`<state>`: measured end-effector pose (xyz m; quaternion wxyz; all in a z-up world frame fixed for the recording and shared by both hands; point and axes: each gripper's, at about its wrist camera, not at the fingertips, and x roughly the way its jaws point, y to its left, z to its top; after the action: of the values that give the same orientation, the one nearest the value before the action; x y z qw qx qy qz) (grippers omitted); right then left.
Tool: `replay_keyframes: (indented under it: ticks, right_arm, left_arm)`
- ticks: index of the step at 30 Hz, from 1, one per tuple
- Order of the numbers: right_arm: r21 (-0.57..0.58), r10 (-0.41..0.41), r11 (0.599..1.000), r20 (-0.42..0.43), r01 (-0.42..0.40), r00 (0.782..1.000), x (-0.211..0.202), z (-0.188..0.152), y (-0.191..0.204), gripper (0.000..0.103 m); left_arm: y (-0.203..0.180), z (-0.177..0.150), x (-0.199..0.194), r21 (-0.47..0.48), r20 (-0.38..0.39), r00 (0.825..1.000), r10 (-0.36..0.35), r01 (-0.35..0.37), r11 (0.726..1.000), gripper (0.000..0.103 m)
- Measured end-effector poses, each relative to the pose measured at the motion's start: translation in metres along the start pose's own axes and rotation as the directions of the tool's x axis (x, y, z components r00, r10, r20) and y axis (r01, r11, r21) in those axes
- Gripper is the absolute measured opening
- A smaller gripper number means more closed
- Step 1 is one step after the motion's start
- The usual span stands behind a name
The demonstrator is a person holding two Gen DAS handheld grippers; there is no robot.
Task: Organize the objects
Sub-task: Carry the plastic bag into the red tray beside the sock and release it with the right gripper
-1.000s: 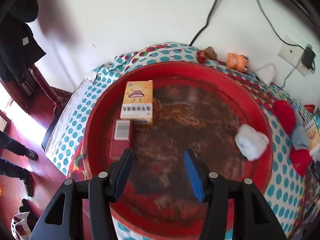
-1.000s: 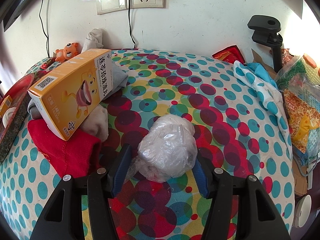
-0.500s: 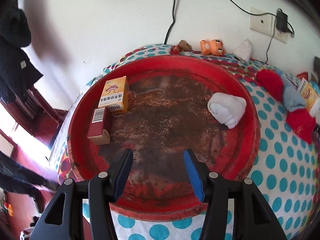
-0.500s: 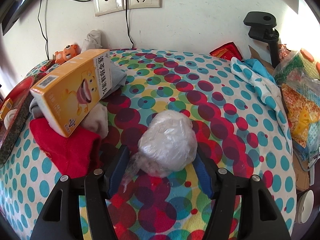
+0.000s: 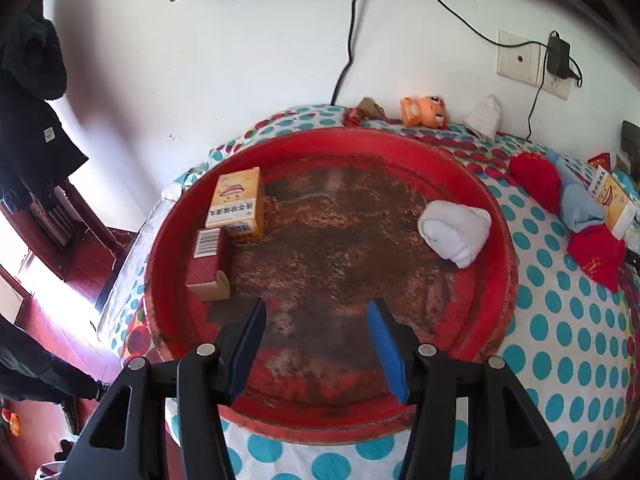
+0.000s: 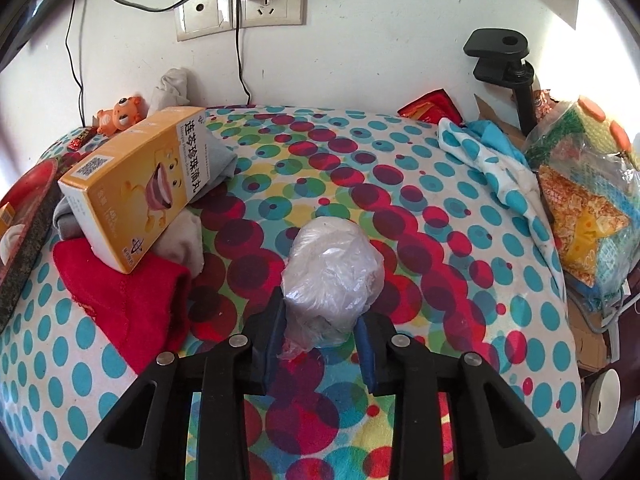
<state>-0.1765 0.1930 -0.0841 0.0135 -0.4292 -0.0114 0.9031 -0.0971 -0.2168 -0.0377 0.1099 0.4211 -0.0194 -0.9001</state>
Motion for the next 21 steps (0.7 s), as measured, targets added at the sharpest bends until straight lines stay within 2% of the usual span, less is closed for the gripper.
replay_keyframes:
  ticks: [5, 10, 15, 21]
  right_arm:
    - [0.023, 0.011, 1.000, 0.045, -0.012, 0.999, -0.031, 0.001, 0.002, 0.029]
    - [-0.028, 0.055, 0.998, 0.095, -0.053, 0.994, -0.075, 0.006, 0.019, 0.029]
    - [-0.106, 0.115, 0.989, 0.139, -0.100, 0.984, -0.111, 0.016, 0.056, 0.029]
    - [-0.189, 0.227, 0.960, 0.107, -0.205, 0.968, -0.121, 0.021, 0.119, 0.029]
  left_arm:
    - [0.011, 0.000, 0.005, -0.027, -0.009, 1.000, 0.019, -0.019, 0.999, 0.054]
    - [0.018, -0.002, 0.011, -0.036, -0.021, 0.999, 0.024, -0.025, 0.999, 0.054]
    - [0.021, -0.003, 0.013, -0.039, -0.031, 0.999, 0.040, -0.041, 0.998, 0.054]
    - [0.025, -0.003, 0.015, -0.052, -0.040, 0.999, 0.033, -0.035, 0.998, 0.054]
